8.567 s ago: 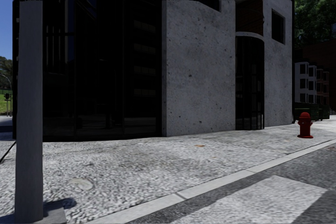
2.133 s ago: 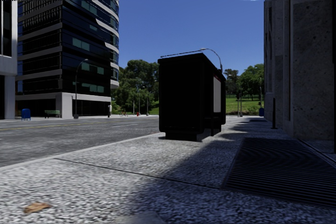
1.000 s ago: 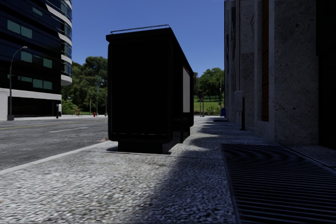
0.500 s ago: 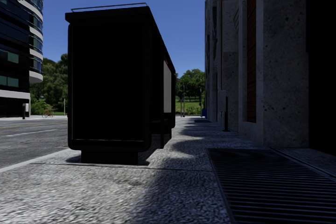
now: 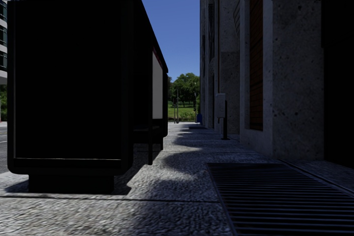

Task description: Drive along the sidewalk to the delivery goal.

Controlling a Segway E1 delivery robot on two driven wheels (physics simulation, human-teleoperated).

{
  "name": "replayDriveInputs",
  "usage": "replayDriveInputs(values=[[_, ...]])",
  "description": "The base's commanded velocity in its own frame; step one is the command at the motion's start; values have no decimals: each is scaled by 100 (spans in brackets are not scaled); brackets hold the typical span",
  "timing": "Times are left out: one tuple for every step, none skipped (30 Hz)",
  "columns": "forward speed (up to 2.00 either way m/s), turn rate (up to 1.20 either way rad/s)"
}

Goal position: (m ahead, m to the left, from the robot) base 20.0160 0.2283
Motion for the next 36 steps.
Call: replayDriveInputs(values=[[142,0],[142,0],[143,0],[143,0],[143,0],[143,0],[143,0],[143,0],[143,0],[143,0],[143,0],[142,-15],[141,-30],[141,-37],[141,-37],[140,-43],[139,-47],[138,-48],[138,-48],[138,-48],[138,-48],[138,-48],[138,-48],[138,-48],[138,-48],[138,-48],[138,-48],[138,-32],[138,-7],[138,-7],[138,0],[138,0],[138,0],[138,0],[138,0],[140,0]])
